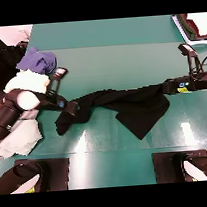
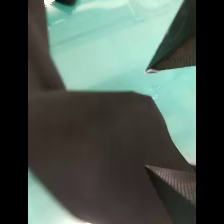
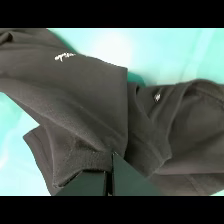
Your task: Fold the shirts.
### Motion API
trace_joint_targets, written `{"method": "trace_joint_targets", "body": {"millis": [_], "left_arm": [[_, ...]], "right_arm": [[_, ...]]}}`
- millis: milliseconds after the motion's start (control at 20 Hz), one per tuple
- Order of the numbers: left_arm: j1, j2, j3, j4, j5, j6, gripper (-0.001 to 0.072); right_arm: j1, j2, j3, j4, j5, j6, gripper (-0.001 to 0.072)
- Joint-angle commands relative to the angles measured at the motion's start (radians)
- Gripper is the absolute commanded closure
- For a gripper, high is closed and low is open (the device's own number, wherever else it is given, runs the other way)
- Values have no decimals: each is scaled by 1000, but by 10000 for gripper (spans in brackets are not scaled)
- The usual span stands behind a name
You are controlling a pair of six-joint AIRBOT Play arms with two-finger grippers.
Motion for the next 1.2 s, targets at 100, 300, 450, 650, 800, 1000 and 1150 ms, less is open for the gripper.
{"method": "trace_joint_targets", "body": {"millis": [100, 300, 450, 650, 800, 1000, 1150], "left_arm": [[-203, -133, -63, 146, 166, -160, 39], [-229, -231, -63, 166, 203, -212, 187], [-229, -229, -44, 214, 188, -216, 644], [-208, -218, 101, 344, 53, -216, 682], [-115, -164, 307, 479, -124, -189, 683], [51, 10, 579, 486, -177, -89, 682], [110, 121, 729, 487, -184, -76, 682]], "right_arm": [[-7, 14, -1, 2, 2, 27, 698], [-7, 15, -1, 2, 12, 35, 698], [-8, 15, -1, 1, 12, 35, 698], [-10, 16, 3, 0, 11, 34, 698], [-10, 16, 95, -31, 34, 34, 698], [-10, 16, 351, -131, 35, 34, 698], [-10, 16, 549, -197, 35, 34, 698]]}}
